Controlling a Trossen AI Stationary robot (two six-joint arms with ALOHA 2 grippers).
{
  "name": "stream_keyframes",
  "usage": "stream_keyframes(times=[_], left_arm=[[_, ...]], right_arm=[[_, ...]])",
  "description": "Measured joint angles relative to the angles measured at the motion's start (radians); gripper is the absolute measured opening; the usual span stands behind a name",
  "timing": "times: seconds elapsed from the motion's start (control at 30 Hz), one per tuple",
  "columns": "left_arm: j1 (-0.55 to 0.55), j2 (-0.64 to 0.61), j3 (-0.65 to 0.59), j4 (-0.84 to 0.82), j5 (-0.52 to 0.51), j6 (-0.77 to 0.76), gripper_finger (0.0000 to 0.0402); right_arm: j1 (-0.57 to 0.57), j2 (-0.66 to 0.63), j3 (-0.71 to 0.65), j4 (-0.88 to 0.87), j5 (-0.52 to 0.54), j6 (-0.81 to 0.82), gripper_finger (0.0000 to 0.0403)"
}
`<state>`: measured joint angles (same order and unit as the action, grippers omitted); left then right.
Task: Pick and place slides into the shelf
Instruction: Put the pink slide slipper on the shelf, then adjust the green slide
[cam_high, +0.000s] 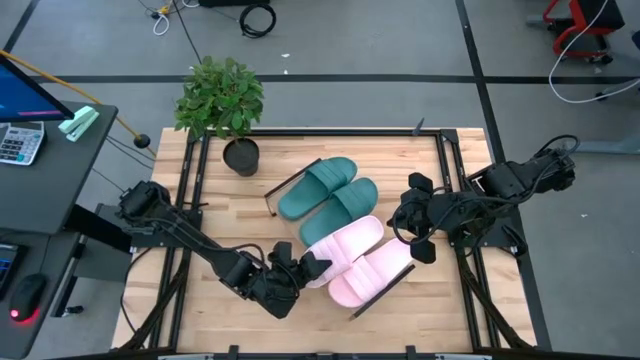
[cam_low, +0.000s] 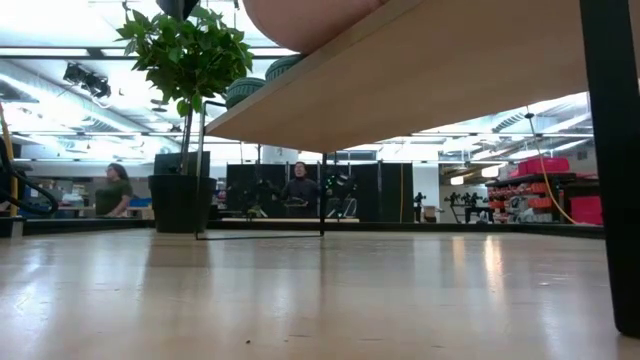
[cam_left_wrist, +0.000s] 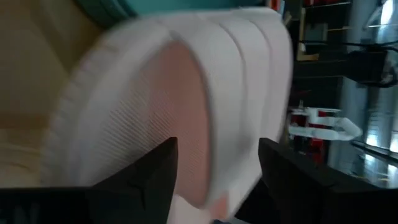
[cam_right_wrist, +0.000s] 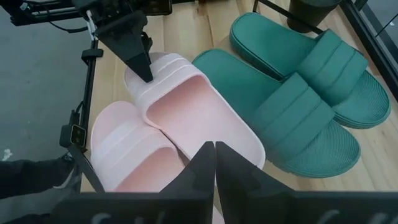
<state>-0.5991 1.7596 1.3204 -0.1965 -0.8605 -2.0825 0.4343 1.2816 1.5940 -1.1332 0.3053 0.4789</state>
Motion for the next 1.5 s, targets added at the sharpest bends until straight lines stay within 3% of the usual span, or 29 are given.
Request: stream_keyframes(times=[0.4,0.8,1.0,1.13,1.23,1.5], left_arm=[[0.002,-0.083,-0.001,0.010,0.002,0.166,0.0227],[-0.004,-0.125,-0.001,-0.030,0.125,0.206,0.0217],[0.004,-0.177,0.002,-0.027,0.018,0.343,0.0194],[0.059,-0.231,0.002,-0.028,0.015,0.515,0.0170],[0.125,-0.271,0.003,-0.014,0.091,0.649,0.0148],[0.272,-0.283,0.003,-0.006,0.486,0.835,0.0062]], right_arm=[[0.000,0.000,0.000,0.000,-0.006,0.000,0.0020],[0.000,0.000,0.000,0.001,-0.019,0.000,0.0020],[0.000,0.000,0.000,0.001,-0.019,0.000,0.0020],[0.000,0.000,0.000,0.006,-0.019,0.000,0.0020],[0.000,0.000,0.000,0.006,-0.019,0.000,0.0020],[0.001,-0.004,0.000,0.004,-0.071,0.000,0.0017]])
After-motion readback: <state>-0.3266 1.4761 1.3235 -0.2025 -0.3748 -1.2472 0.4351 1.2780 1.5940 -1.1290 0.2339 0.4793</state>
